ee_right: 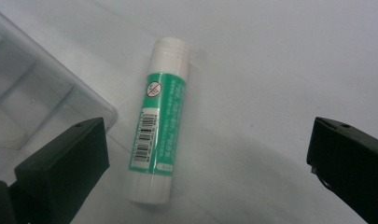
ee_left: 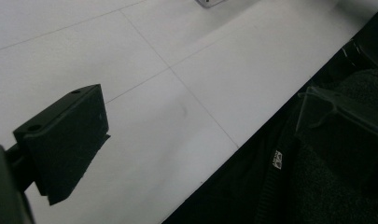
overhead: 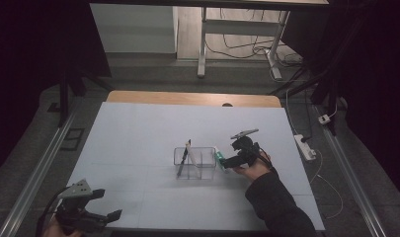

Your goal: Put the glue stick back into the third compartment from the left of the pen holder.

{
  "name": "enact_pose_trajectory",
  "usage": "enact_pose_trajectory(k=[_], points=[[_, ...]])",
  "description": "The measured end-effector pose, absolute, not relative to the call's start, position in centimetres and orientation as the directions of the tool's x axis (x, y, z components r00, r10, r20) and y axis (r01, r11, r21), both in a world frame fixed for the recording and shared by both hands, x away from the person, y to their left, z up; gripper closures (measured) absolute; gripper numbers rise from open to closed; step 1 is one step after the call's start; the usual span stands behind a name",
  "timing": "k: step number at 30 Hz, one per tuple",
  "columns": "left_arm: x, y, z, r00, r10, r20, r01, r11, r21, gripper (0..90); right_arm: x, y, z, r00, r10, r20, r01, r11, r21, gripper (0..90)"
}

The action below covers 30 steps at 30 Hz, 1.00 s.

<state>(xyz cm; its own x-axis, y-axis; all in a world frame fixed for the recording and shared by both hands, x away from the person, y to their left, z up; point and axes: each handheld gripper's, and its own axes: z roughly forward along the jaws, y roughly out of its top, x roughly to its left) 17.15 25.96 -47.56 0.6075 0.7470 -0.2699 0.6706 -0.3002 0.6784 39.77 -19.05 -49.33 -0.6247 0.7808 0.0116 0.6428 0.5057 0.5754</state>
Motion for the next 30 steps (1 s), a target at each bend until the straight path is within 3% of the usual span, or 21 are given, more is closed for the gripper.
enact_pose_trajectory(k=[6, 10, 14, 17, 22, 24, 30], points=[[17.2, 25.9, -47.6, 0.607, 0.747, -0.271, 0.673, -0.301, 0.676, 2.4, 40.5, -18.2, -50.1, -0.635, 0.773, -0.009, 0.646, 0.537, 0.543, 0.0], [17.2, 26.0, -47.6, 0.606, 0.747, -0.273, 0.674, -0.300, 0.675, 2.4, 41.0, -17.7, -50.5, -0.637, 0.771, -0.014, 0.650, 0.547, 0.527, 6.3], [17.2, 26.0, -47.6, 0.606, 0.747, -0.274, 0.675, -0.300, 0.674, 2.5, 41.3, -17.3, -50.6, -0.647, 0.763, -0.010, 0.650, 0.558, 0.516, 16.6], [17.2, 26.0, -47.6, 0.605, 0.748, -0.274, 0.676, -0.300, 0.674, 2.5, 41.4, -17.0, -50.6, -0.667, 0.745, 0.009, 0.647, 0.572, 0.505, 29.1], [17.2, 26.0, -47.6, 0.604, 0.748, -0.274, 0.676, -0.299, 0.673, 2.5, 41.3, -16.5, -50.3, -0.698, 0.715, 0.039, 0.636, 0.595, 0.492, 57.6], [17.2, 26.0, -47.6, 0.605, 0.748, -0.274, 0.676, -0.300, 0.674, 2.5, 41.3, -16.3, -50.2, -0.699, 0.714, 0.036, 0.639, 0.601, 0.481, 64.2], [17.2, 26.0, -47.6, 0.606, 0.747, -0.274, 0.675, -0.300, 0.675, 2.5, 41.4, -16.5, -50.1, -0.700, 0.713, 0.042, 0.645, 0.606, 0.465, 65.2]])
